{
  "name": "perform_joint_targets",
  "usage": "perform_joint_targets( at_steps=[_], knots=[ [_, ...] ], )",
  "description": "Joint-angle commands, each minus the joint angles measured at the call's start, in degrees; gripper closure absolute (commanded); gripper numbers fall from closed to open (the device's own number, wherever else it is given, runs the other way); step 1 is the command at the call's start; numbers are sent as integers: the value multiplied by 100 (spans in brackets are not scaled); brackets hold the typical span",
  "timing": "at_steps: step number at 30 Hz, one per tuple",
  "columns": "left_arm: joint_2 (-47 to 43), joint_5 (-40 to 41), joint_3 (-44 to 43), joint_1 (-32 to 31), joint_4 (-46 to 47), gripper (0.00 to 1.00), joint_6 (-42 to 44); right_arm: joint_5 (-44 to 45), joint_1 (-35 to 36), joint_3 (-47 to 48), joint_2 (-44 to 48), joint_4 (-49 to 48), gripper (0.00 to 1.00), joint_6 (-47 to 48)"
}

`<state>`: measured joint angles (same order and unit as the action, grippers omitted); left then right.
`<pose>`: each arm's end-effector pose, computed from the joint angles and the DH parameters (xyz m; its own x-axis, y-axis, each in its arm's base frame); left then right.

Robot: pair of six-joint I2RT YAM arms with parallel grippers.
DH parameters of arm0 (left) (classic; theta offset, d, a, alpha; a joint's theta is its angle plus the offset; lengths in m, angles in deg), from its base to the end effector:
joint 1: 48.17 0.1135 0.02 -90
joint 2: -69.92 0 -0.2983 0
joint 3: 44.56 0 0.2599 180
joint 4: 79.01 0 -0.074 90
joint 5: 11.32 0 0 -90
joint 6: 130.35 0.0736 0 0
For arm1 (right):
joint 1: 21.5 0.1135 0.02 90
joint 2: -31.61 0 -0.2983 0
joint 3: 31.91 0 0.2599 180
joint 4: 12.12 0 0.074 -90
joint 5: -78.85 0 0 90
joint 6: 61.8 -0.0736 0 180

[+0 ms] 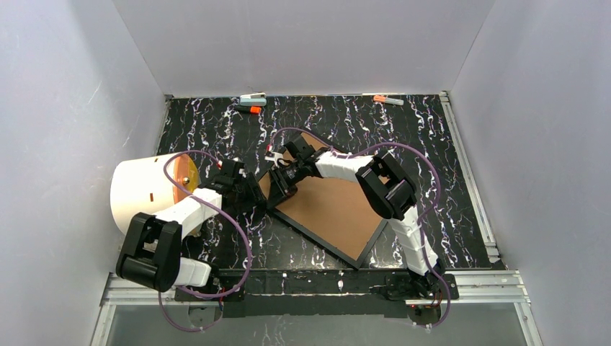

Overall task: Put the photo into the frame
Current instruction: Install the photo frame at the center of the board.

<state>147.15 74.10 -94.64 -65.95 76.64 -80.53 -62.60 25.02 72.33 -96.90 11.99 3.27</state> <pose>0.2620 -0.0902 0.1705 -0.7963 -0.4200 -0.4353 -0.2121 0.8678 -0.4494 0.3176 0.4186 0.1505 -0.8077 -0.4700 -0.3559 -0.5174 0.2757 0.8101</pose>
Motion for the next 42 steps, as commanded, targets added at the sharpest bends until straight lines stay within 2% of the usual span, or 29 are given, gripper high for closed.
perform_joint_targets(
  at_steps=[1,7,11,27,42],
  knots=[
    [80,-152,159,16,226,47,37,86,-12,329,-131,209,69,188],
    [72,129,202,11,-30,61,110,457,-36,311,-221,354,74,253],
    [60,167,236,16,-68,66,160,660,-76,341,-283,582,75,405],
    [46,158,377,19,-33,70,184,893,-275,665,-707,1222,82,713],
    [11,219,436,13,-62,71,212,2147,-308,824,-993,1677,86,533]
  ],
)
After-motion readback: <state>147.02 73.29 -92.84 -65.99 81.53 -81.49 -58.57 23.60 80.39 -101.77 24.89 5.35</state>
